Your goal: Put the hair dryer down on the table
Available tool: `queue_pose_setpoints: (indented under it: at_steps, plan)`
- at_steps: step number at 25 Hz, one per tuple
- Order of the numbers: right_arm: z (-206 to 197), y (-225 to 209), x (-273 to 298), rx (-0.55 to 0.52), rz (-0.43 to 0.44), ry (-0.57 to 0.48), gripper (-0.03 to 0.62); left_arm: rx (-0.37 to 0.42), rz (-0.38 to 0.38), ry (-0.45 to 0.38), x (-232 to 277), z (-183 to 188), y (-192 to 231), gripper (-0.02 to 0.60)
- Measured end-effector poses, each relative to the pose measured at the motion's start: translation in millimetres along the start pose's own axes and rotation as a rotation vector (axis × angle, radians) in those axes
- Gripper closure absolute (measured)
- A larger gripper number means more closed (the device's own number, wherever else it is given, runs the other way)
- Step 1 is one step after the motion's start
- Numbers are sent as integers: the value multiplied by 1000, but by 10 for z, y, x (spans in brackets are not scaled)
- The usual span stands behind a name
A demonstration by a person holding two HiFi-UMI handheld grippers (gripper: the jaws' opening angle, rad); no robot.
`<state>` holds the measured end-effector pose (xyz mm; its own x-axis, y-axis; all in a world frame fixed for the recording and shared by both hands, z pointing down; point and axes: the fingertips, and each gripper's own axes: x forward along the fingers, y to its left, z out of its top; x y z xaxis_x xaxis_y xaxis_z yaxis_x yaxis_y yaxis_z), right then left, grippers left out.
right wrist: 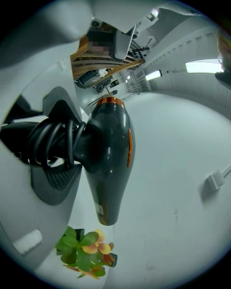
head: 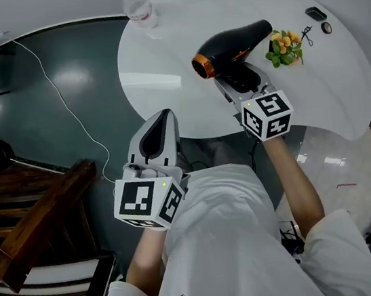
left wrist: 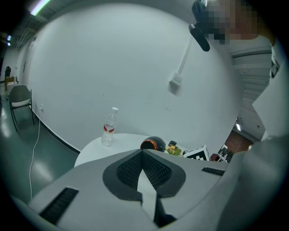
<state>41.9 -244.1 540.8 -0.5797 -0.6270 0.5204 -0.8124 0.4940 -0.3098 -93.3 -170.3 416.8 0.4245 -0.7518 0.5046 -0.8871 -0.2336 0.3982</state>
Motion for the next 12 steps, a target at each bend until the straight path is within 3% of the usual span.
queue_pose_setpoints:
  at_steps: [12]
  plan:
    - [-365,-323,346,-16,-50,131,316,3,14,26,112,-42,67,572]
